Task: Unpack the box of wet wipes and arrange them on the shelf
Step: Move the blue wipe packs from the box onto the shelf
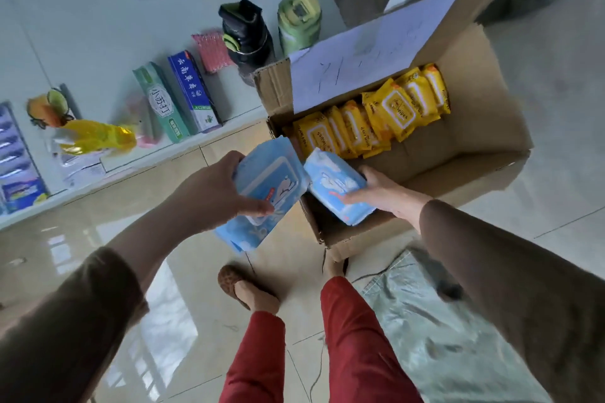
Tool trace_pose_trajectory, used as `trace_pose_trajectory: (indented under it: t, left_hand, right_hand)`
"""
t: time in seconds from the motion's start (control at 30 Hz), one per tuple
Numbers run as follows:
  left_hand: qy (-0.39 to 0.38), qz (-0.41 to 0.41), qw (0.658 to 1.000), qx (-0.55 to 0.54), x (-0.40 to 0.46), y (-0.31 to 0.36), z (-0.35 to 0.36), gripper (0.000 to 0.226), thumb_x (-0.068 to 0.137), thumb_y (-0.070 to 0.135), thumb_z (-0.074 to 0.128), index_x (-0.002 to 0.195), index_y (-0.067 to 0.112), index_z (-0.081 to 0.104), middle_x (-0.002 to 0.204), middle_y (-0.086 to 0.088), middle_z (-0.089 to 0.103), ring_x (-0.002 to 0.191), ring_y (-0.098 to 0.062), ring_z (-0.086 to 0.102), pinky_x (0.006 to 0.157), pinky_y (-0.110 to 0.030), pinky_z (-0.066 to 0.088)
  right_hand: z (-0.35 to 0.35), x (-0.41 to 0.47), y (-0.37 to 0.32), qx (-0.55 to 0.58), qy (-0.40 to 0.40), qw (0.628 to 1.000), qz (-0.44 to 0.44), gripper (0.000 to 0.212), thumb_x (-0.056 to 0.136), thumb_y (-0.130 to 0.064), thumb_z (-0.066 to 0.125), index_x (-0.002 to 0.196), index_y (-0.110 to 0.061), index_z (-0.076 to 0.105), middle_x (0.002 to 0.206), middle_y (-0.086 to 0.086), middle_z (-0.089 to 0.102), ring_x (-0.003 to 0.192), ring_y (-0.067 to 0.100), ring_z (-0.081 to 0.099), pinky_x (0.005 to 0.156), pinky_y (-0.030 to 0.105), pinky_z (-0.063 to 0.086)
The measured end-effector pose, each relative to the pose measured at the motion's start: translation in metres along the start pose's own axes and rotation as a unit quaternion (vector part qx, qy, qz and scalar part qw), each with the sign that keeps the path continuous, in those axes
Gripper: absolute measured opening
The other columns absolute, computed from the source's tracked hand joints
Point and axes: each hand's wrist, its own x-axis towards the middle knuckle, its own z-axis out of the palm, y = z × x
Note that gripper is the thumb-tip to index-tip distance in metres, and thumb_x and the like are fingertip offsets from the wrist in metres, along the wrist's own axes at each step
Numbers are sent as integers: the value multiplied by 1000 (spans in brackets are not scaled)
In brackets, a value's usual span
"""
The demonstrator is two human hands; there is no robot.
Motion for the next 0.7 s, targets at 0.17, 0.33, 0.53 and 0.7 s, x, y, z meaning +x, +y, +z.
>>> trace_pose_trajectory:
  t: [0.17,0.33,0.53,0.7]
  left_hand:
    - [40,29,998,-28,-102,-3,-73,68,57,58,86,109,37,47,91,9,66,77,-16,64,70,-39,56]
    - [82,84,992,-39,-217,-19,-159,67,60,56,86,113,42,48,93,15,66,80,-7,63,65,-32,51]
    - [153,145,977,-20,-310,-40,-263,69,63,49,85,119,46,45,96,18,66,85,-6,62,73,-35,52]
    - [236,160,958,-13,-317,-57,-340,56,62,47,86,105,31,53,92,5,63,81,-16,60,71,-44,53]
  right_hand:
    - [-16,-141,-100,-125,47,985,-110,70,60,-39,79,120,-30,44,111,-10,63,98,18,66,84,44,56]
    - [9,-281,-213,-76,143,951,-262,59,73,-18,87,117,-26,49,107,-14,61,92,3,63,74,24,54]
    - [47,-376,-327,120,115,902,-398,55,74,-4,80,122,-24,62,115,-3,69,101,9,66,75,23,57]
    - [59,-370,-410,169,115,886,-416,54,71,-7,81,118,-18,58,107,-5,68,92,7,68,71,22,56]
